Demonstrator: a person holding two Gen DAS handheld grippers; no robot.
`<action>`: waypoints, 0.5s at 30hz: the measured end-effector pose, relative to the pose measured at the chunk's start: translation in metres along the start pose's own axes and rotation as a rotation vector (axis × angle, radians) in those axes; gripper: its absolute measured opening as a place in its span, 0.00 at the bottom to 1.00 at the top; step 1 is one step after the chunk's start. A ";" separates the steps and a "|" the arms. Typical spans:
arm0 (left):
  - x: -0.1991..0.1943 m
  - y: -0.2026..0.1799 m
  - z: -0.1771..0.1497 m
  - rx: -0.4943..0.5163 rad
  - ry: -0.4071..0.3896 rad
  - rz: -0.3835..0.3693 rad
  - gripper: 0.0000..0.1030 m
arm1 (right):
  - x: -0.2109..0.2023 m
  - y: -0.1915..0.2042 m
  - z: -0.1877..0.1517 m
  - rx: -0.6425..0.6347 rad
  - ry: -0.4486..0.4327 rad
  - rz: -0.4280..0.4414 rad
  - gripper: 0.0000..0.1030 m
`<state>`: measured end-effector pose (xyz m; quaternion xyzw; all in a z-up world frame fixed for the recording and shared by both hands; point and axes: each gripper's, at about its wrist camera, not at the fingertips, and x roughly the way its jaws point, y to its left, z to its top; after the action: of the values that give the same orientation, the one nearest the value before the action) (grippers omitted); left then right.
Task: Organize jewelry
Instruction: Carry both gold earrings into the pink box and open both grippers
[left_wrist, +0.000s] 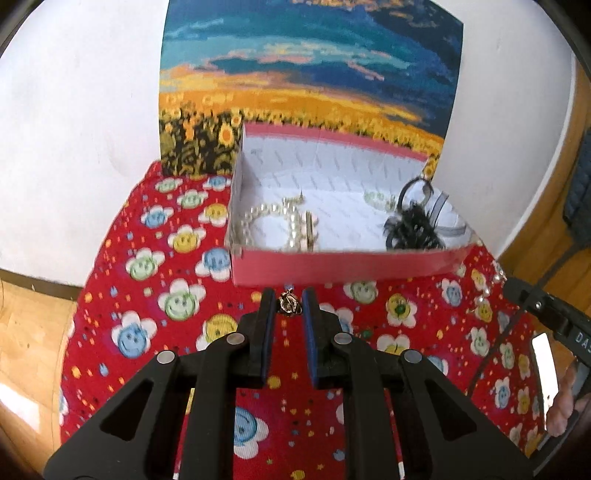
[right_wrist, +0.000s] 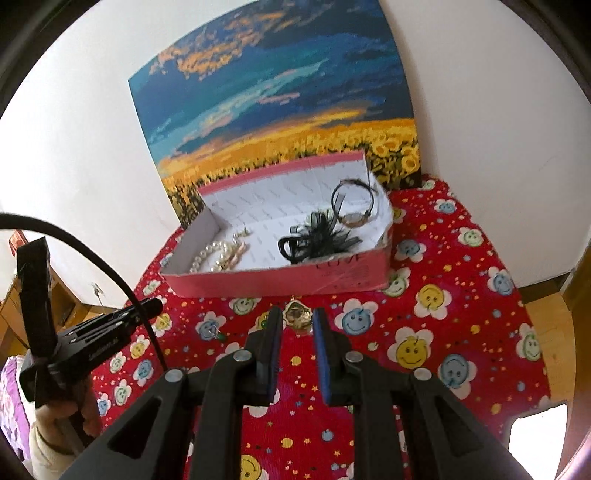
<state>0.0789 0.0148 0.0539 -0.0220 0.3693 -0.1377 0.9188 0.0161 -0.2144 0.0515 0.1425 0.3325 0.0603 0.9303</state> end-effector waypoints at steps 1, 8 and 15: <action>-0.002 0.000 0.004 0.005 -0.009 -0.001 0.12 | -0.002 0.000 0.002 -0.002 -0.007 -0.002 0.18; 0.006 -0.006 0.034 0.038 -0.064 0.020 0.12 | -0.017 0.003 0.021 -0.029 -0.064 -0.027 0.18; 0.044 -0.006 0.054 0.024 -0.030 -0.005 0.12 | -0.015 0.004 0.048 -0.038 -0.115 -0.062 0.18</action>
<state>0.1446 -0.0058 0.0645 -0.0142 0.3537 -0.1441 0.9241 0.0348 -0.2249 0.0973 0.1177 0.2815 0.0296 0.9519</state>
